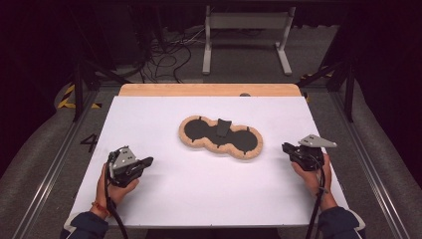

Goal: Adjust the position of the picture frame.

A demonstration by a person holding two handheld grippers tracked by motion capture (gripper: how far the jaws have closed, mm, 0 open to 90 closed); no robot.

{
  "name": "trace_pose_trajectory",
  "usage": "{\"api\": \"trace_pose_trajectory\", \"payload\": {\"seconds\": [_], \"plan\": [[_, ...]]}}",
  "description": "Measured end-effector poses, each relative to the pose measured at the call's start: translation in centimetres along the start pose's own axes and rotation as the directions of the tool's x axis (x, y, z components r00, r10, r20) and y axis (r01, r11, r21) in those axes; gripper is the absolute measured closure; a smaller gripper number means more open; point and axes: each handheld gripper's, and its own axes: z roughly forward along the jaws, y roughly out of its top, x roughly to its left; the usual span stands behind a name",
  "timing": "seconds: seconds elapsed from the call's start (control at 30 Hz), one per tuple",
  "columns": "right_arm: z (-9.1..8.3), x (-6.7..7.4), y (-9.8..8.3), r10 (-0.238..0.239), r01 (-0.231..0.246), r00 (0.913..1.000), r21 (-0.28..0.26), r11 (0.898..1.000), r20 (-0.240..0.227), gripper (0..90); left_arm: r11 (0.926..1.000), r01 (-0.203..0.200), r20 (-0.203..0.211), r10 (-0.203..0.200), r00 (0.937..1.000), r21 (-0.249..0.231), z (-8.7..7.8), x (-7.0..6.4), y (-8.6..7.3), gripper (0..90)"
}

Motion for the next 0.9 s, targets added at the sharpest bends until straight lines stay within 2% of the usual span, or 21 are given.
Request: {"api": "trace_pose_trajectory", "payload": {"seconds": [0.1, 0.2, 0.43, 0.5, 0.67, 0.73, 0.9], "plan": [[1.1, 0.2, 1.0, -0.017, 0.017, 0.9999, -0.003, 1.000, -0.001, 90.0, 1.0000, 0.002, 0.008, -0.002, 1.0000, 0.010, 1.3, 0.3, 1.1, 89.8], [2.4, 0.1, 1.9, 0.006, -0.006, 0.9999, 0.006, 1.000, -0.014, 90.0, 0.9998, 0.012, 0.022, -0.012, 0.9997, 0.013, 2.6, 0.5, 2.2, 89.8], [5.6, 0.1, 3.6, 0.013, -0.012, 0.9998, 0.059, 0.998, -0.018, 90.0, 0.9994, -0.013, 0.054, 0.011, 0.9985, 0.032, 5.6, 0.1, 4.2, 89.8], [6.5, 0.2, 4.0, -0.002, 0.003, 0.9999, 0.077, 0.997, -0.014, 90.0, 0.9993, -0.006, 0.071, 0.003, 0.9975, 0.038, 6.4, 0.1, 4.5, 89.9], [8.4, 0.8, 4.6, -0.002, 0.005, 0.9997, 0.110, 0.994, -0.025, 90.0, 0.9982, 0.010, 0.089, -0.015, 0.9959, 0.058, 8.1, -0.1, 5.0, 89.9], [9.1, 1.1, 4.7, -0.014, 0.018, 0.9992, 0.123, 0.992, -0.038, 90.0, 0.9976, -0.001, 0.099, -0.006, 0.9950, 0.069, 8.7, -0.3, 5.1, 89.8], [9.7, 1.1, 5.0, -0.001, 0.008, 0.9984, 0.137, 0.991, -0.056, 90.0, 0.9950, -0.024, 0.110, 0.014, 0.9938, 0.097, 9.5, -0.7, 5.1, 89.8]]}}
